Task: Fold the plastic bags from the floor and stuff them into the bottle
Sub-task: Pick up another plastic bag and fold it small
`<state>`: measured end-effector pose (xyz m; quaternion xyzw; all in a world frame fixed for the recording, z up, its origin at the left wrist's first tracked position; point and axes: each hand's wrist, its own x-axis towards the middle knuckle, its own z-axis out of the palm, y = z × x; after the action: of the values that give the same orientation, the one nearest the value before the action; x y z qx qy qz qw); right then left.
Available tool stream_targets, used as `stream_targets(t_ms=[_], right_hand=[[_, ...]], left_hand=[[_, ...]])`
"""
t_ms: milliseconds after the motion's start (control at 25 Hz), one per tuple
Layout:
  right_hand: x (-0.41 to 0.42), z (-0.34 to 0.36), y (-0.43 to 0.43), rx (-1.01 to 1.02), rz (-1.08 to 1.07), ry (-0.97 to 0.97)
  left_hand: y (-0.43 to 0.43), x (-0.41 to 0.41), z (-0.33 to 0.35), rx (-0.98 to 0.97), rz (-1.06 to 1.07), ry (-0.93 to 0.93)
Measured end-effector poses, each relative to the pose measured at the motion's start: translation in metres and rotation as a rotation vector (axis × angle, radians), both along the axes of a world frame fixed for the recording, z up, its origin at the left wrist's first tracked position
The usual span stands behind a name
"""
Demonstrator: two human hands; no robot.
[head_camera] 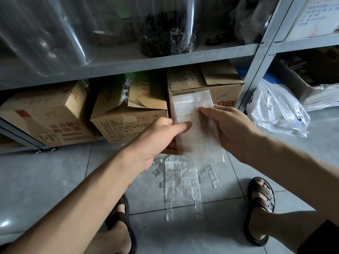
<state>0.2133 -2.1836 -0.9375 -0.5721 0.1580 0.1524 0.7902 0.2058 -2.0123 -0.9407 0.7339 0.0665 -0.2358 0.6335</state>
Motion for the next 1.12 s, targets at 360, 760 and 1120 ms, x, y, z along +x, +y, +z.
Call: stream_targets(t_ms=[360,760,1120], right_hand=[[0.003,0.0,-0.006,-0.144,0.149,-0.162],[0.003,-0.002,-0.013,-0.349,0.236,-0.301],[0.002,0.002,-0.017,-0.334,0.273,-0.32]], left_hand=[[0.004,0.005,0.002,0.032,0.138,-0.123],[0.012,0.006,0.012,-0.001,0.104,-0.114],[0.027,0.014,0.012,0.08,0.055,-0.167]])
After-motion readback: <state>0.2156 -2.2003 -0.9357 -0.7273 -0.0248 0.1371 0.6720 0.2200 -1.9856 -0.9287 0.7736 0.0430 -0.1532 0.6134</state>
